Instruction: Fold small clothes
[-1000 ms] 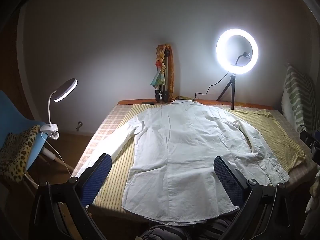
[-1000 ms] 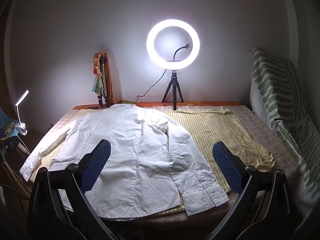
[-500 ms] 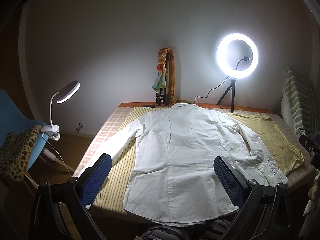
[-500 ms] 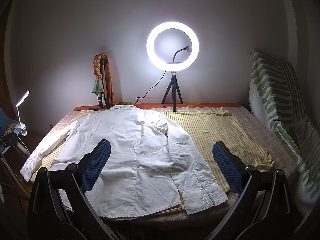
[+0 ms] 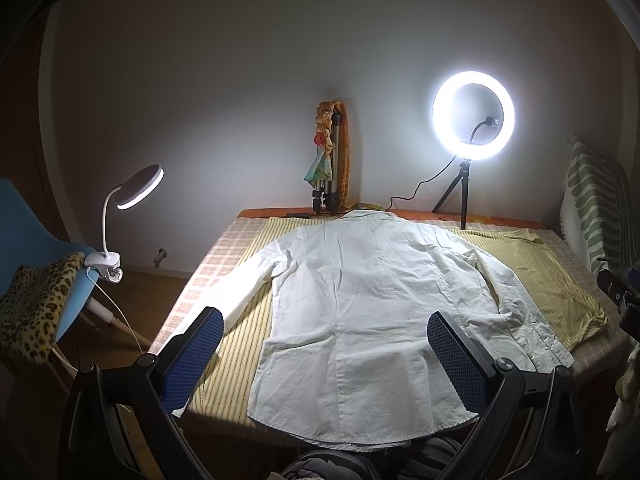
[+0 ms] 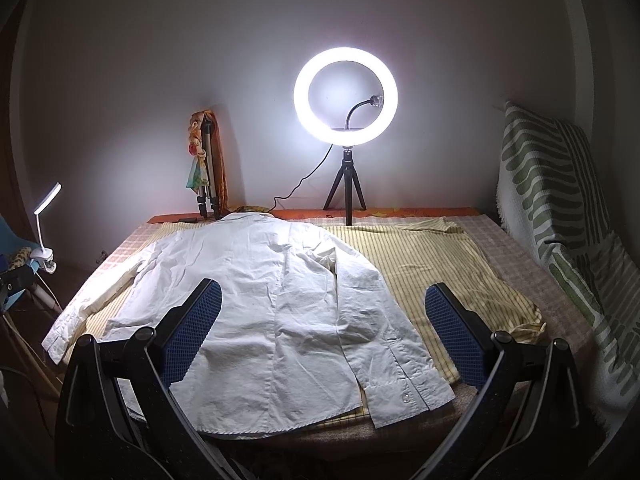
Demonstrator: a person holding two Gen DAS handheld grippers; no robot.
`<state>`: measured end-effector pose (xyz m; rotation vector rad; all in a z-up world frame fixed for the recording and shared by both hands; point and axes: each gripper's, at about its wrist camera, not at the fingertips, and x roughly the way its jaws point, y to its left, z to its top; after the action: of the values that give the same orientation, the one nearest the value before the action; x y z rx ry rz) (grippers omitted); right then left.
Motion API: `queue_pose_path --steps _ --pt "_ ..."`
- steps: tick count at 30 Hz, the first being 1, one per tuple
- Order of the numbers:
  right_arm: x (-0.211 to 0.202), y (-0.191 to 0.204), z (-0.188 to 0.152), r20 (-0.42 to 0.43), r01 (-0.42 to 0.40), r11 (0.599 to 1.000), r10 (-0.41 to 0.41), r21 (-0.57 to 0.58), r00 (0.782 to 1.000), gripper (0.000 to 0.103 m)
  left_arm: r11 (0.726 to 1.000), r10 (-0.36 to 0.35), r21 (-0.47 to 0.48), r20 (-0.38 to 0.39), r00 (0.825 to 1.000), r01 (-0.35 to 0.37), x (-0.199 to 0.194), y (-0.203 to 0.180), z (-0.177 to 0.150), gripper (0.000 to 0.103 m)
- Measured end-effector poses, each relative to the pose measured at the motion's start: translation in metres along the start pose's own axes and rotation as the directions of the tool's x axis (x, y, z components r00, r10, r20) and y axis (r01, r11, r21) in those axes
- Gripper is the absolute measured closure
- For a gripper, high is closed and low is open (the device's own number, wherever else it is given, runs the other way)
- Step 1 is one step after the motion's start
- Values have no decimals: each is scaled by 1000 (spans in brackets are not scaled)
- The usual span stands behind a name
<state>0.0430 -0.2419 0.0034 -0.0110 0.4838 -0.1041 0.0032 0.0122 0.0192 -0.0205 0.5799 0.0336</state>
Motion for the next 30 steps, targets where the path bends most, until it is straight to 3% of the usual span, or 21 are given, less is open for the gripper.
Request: queue_pose_path --steps 30 --pt "-1 2 0 3 -1 1000 1 -1 1000 0 1000 4 1 11 1000 -4 -2 4 2 0"
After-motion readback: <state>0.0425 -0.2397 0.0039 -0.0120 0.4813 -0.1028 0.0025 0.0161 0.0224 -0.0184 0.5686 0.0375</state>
